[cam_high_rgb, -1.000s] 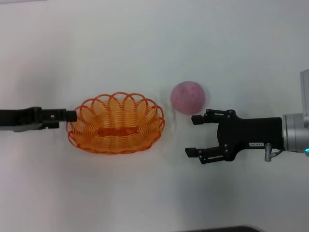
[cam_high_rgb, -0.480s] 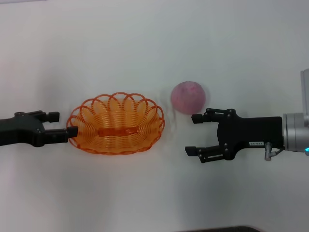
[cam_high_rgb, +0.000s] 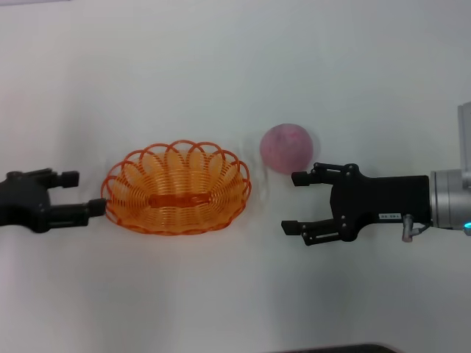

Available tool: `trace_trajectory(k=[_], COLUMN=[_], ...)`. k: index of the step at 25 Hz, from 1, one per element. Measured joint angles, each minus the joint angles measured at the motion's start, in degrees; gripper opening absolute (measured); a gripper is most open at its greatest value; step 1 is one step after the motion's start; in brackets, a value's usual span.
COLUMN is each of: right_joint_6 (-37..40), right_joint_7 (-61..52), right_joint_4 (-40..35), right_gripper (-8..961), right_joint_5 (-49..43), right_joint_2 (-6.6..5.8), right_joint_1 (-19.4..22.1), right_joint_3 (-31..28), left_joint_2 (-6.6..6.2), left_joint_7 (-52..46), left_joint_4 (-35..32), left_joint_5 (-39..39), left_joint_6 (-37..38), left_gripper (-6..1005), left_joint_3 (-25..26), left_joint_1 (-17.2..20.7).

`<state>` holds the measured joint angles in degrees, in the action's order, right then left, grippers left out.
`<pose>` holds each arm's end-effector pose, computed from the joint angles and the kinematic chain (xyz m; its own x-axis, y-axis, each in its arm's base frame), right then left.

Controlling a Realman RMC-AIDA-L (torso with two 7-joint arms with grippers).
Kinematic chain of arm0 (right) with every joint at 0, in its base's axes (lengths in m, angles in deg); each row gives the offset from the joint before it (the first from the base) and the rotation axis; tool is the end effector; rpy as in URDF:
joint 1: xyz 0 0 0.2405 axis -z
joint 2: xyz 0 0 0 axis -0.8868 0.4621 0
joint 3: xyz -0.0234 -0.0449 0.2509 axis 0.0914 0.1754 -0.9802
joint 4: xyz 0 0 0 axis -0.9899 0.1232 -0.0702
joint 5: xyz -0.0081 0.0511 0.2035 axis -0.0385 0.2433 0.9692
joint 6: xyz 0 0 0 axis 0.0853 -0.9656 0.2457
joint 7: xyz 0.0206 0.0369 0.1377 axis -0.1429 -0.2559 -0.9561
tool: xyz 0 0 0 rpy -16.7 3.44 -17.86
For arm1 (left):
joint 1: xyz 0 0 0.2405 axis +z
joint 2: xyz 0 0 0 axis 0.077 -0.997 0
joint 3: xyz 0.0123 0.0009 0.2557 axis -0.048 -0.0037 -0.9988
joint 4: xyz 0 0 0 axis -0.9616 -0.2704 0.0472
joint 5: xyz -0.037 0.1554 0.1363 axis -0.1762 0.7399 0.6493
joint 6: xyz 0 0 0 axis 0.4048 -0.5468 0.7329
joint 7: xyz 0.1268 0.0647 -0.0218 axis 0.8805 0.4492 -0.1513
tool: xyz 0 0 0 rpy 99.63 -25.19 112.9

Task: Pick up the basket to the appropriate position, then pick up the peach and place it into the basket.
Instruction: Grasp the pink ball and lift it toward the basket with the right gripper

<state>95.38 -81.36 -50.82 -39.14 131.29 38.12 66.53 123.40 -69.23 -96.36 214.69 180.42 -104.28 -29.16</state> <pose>0.3043 0.2693 -0.0549 0.8677 -0.2921 -0.4021 -0.3661 -0.9229 -0.1196 -0.3255 0.2816 0.0206 0.7441 0.5744 0.3411 0.6473 -0.7462 -0.1555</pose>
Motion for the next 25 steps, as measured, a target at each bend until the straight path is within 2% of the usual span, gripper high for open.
trace_trajectory(k=[6, 11, 19, 25], right_joint_6=[0.19, 0.23, 0.67, 1.03], right_joint_7=[-0.49, -0.49, -0.49, -0.11], right_joint_4=[-0.29, -0.42, -0.53, -0.64], right_gripper=[924, 924, 924, 924], right_joint_5=[-0.04, -0.05, -0.24, -0.33], right_joint_2=[-0.1, -0.09, -0.16, -0.23], right_joint_1=[0.0, 0.08, -0.04, 0.17], right_joint_3=[0.04, 0.06, 0.19, 0.23], left_joint_2=[1.91, 2.44, 2.72, 3.22], left_joint_7=[8.31, 14.46, 16.74, 23.2], left_joint_4=[-4.49, -5.13, -5.03, -2.25], left_joint_5=[-1.14, -4.38, -4.45, -4.43], left_joint_6=[1.78, 3.8, 7.66, 7.16], left_gripper=[862, 861, 860, 861], left_joint_3=[0.69, 3.83, 4.6, 6.06], left_joint_1=[5.35, 9.55, 10.91, 13.08])
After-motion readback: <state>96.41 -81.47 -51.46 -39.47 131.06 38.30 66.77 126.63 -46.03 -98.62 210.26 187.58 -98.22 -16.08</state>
